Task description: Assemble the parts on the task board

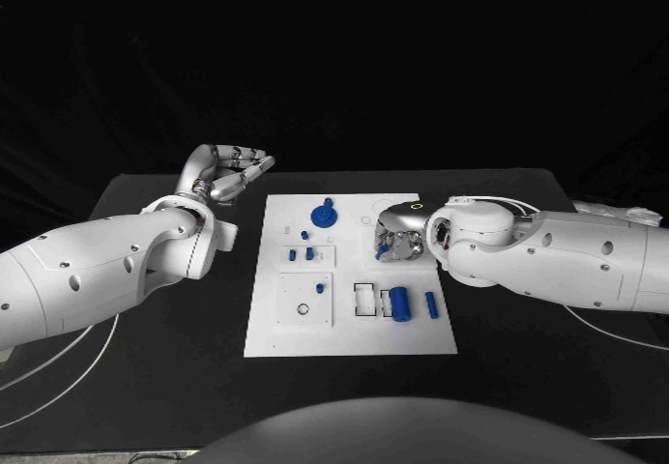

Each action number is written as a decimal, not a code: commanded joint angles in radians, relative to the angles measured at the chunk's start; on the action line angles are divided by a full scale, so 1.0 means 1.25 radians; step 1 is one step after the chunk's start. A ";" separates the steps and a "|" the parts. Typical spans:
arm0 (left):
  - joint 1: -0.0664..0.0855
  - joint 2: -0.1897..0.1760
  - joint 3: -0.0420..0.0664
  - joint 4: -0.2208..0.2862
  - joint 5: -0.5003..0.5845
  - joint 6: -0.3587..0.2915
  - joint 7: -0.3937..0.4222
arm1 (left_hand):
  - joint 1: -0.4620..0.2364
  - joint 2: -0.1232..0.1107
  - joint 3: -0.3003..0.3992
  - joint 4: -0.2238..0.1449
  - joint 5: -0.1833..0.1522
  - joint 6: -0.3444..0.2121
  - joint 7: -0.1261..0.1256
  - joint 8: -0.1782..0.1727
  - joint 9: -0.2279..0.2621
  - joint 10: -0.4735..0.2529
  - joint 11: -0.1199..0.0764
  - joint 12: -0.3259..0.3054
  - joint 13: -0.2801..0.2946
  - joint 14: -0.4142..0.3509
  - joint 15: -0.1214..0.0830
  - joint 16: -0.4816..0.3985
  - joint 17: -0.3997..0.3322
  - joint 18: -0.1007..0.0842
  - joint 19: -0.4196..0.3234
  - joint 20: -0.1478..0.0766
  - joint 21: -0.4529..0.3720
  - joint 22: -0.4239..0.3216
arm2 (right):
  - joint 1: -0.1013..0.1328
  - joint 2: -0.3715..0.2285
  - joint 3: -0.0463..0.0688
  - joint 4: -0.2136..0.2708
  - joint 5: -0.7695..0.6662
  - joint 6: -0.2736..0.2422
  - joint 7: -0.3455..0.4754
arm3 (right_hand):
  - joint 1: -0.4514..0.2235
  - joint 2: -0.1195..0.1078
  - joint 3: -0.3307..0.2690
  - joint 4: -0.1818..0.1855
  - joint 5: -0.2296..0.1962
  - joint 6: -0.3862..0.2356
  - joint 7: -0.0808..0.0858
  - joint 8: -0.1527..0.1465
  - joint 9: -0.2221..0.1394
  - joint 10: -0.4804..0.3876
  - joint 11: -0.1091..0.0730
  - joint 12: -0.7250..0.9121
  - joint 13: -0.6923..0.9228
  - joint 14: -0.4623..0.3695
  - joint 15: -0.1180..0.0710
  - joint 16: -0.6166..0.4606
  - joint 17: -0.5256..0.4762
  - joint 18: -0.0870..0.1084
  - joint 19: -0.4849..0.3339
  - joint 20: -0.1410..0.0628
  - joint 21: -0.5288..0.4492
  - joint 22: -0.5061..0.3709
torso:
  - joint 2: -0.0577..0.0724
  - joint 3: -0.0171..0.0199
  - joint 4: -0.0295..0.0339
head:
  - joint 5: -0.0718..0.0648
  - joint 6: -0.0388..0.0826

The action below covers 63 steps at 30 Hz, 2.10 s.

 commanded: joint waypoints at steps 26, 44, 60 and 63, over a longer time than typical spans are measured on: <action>0.000 0.001 0.001 -0.003 -0.002 0.010 0.005 | -0.001 0.008 -0.004 0.000 0.002 -0.004 0.001 0.003 0.000 -0.001 -0.001 0.000 0.000 0.063 0.004 -0.002 0.164 -0.005 0.045 0.004 -0.002 0.193 | 0.078 -0.069 0.002 0.124 0.046 -0.121 0.033 | 0.023 0.003 0.020 -0.004 0.008 0.026 0.002 0.005 0.006 0.028 0.001 -0.013 -0.001 0.083 -0.002 0.003 0.210 -0.005 0.084 -0.003 0.004 0.210 | -0.001 0.0001 -0.0002 | 0.004 0.000; -0.002 0.021 0.000 -0.027 -0.002 0.017 0.007 | 0.003 0.010 -0.007 0.000 0.003 -0.004 0.001 0.004 0.001 -0.001 -0.001 0.000 0.000 0.063 0.004 -0.003 0.163 -0.005 0.044 0.004 -0.002 0.193 | 0.083 0.075 0.003 0.137 0.066 -0.017 0.089 | 0.026 0.000 0.025 -0.004 0.008 0.024 0.007 0.000 0.004 0.024 0.008 -0.019 -0.002 0.083 0.005 0.003 0.210 -0.005 0.084 0.002 0.004 0.210 | -0.001 -0.0006 0.0018 | 0.059 0.000; -0.002 0.031 0.000 -0.036 -0.016 0.022 0.008 | 0.004 0.011 -0.007 0.000 0.003 -0.005 0.002 0.004 0.000 -0.002 -0.001 0.000 0.000 0.063 0.004 -0.002 0.163 -0.005 0.044 0.004 -0.002 0.193 | 0.023 0.169 0.003 0.059 -0.024 0.024 0.127 | 0.030 -0.003 0.031 -0.006 0.007 0.020 0.010 -0.006 0.003 0.013 0.010 -0.021 -0.003 0.083 0.009 0.003 0.210 -0.005 0.084 0.006 0.004 0.210 | 0.001 -0.0003 0.0003 | 0.069 0.000; -0.002 0.030 0.000 -0.037 -0.016 0.023 0.008 | 0.004 0.011 -0.007 0.000 0.003 -0.005 0.002 0.004 0.000 -0.002 -0.001 0.000 0.000 0.063 0.004 -0.002 0.163 -0.005 0.044 0.004 -0.002 0.193 | 0.017 0.176 0.002 0.049 -0.032 0.039 0.127 | 0.030 -0.003 0.031 -0.005 0.006 0.019 0.010 -0.007 0.003 0.011 0.011 -0.021 -0.003 0.083 0.009 0.003 0.210 -0.005 0.084 0.006 0.004 0.210 | 0.001 0.0000 -0.0007 | 0.069 0.000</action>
